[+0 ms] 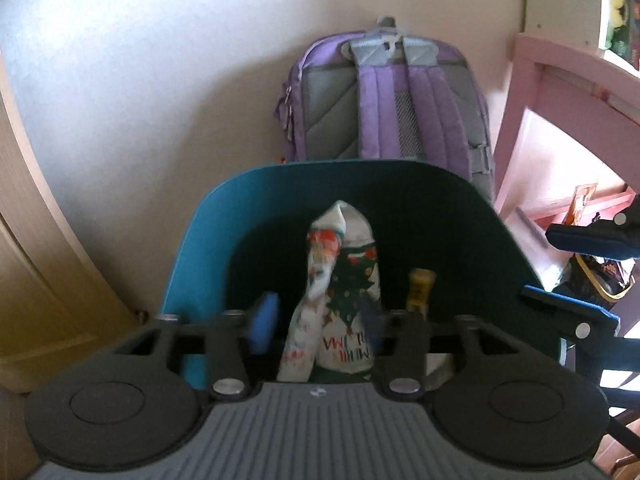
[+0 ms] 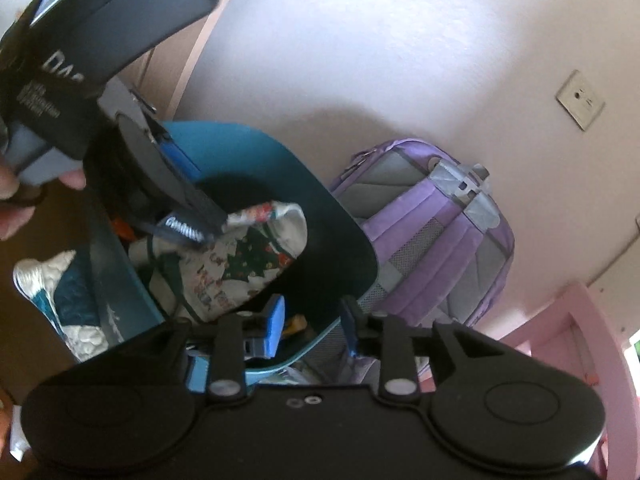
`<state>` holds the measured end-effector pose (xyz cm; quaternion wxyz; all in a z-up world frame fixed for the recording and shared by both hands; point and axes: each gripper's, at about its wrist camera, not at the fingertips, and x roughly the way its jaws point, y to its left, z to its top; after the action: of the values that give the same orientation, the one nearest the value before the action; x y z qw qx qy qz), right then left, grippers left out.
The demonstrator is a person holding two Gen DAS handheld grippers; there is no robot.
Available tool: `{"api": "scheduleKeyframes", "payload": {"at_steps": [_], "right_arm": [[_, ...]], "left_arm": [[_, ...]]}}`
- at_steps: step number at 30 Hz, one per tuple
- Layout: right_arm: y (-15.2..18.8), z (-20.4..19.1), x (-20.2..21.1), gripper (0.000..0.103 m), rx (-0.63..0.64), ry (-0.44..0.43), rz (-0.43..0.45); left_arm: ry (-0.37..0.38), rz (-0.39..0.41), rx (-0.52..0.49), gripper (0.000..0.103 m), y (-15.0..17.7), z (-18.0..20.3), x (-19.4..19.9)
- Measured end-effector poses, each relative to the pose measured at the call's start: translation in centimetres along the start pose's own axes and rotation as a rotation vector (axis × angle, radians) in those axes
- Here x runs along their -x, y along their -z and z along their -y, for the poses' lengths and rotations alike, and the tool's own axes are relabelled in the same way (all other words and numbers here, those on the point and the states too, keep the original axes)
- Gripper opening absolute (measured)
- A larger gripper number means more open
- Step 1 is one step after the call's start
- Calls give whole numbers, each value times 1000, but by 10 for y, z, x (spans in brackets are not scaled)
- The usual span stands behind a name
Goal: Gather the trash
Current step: 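Open both tools to drop the bag and wrapper into the wastebasket, then withdraw both tools from the wastebasket and lower toward the floor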
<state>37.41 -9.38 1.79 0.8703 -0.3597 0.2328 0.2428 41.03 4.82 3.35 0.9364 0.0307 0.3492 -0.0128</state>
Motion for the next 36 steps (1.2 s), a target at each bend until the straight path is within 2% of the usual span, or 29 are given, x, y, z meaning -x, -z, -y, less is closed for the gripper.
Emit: {"api": "scheduleKeyframes", "payload": {"at_steps": [1,5,10,14,21,30,33,36], "right_arm": [[1,0,5,30,-9,-2,6],[3,2,25,33,-53,-24,30],[6,-4,55,35,-93,-49,60],[11,-12,78,39,-120,-75,81],[23,-33,108,44,-179,-127,114],[49,-69,104,49,-227,-211,95],[60,-85,91,50,-229,-245,70],[72,-101,74,51,-226,-264,40]], "left_arm": [[2,12,-3,66,-1,3,2],[41,27,-6,67,5,5,24],[43,49,-18,67,18,4,60],[52,66,-24,71,30,2,88],[64,89,-54,71,62,-4,130],[86,71,-74,71,113,-20,143],[80,63,-85,78,132,-26,135],[73,56,-96,79,157,-34,123]]}}
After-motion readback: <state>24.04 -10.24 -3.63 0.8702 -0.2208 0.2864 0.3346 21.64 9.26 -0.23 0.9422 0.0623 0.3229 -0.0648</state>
